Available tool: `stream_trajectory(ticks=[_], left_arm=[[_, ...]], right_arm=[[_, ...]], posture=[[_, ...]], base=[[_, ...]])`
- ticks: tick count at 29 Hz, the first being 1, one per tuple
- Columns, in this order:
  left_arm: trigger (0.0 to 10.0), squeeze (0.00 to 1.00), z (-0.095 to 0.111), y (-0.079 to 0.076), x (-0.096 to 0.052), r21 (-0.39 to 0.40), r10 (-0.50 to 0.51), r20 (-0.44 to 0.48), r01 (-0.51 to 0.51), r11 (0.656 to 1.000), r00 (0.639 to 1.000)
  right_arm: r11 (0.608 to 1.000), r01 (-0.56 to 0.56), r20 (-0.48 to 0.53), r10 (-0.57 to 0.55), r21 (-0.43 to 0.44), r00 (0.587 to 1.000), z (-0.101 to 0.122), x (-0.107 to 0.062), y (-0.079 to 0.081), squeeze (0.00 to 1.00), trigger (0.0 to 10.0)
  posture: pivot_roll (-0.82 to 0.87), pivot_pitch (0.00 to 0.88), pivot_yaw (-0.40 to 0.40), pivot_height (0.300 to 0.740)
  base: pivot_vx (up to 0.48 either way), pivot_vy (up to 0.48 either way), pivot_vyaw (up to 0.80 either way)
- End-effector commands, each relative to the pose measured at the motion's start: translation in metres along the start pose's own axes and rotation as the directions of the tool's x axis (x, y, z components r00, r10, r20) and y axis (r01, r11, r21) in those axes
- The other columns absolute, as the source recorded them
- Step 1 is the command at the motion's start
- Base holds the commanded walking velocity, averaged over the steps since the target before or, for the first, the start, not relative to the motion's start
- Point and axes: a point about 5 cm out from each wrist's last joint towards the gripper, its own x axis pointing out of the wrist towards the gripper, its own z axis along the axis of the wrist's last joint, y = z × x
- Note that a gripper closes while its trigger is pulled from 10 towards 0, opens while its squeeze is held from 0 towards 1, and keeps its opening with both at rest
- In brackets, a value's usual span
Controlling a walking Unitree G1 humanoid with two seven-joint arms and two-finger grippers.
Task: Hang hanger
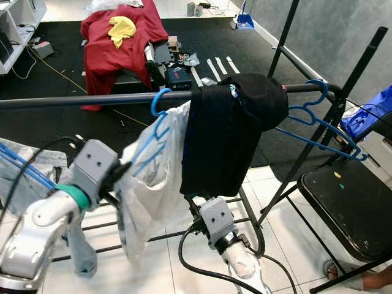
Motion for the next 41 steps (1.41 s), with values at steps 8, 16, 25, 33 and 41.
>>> stream_trajectory(ticks=[8, 16, 25, 33, 41], left_arm=[[0.0, 0.00, 0.029, -0.010, 0.016, -0.080, 0.040, 0.065, -0.035, 0.996, 0.997], [0.0, 0.00, 0.060, -0.013, 0.030, -0.160, 0.052, 0.139, -0.030, 0.987, 0.989], [0.0, 0.00, 0.094, -0.060, 0.046, -0.274, -0.109, 0.226, 0.171, 0.946, 0.968], [0.0, 0.00, 0.102, -0.078, 0.076, -0.377, 0.015, 0.153, 0.044, 0.925, 0.988], [0.0, 0.00, 0.101, -0.083, 0.103, -0.277, 0.110, 0.102, -0.078, 0.958, 0.989]], right_arm=[[1.000, -0.006, -0.029, 0.006, 0.001, 1.000, -0.007, -0.006, 0.002, 0.00, 10.0], [1.000, -0.008, -0.031, 0.008, 0.001, 1.000, -0.007, -0.005, 0.003, 0.00, 10.0], [1.000, -0.006, -0.025, 0.006, -0.001, 1.000, -0.006, -0.003, 0.003, 0.00, 10.0], [1.000, -0.004, -0.029, 0.004, 0.000, 1.000, -0.007, -0.005, 0.004, 0.00, 10.0], [1.000, -0.004, -0.025, 0.004, -0.002, 1.000, -0.006, -0.004, 0.004, 0.00, 10.0]], posture=[[-0.13, 0.153, 0.064, 0.740], [-0.13, 0.145, 0.065, 0.740], [-0.14, 0.142, 0.072, 0.740], [-0.15, 0.142, 0.078, 0.740], [-0.16, 0.142, 0.081, 0.740]], base=[[0.000, 0.000, 0.00], [0.000, 0.000, 0.00], [0.000, 0.000, 0.00], [0.000, 0.000, 0.00], [0.000, 0.000, 0.00]])
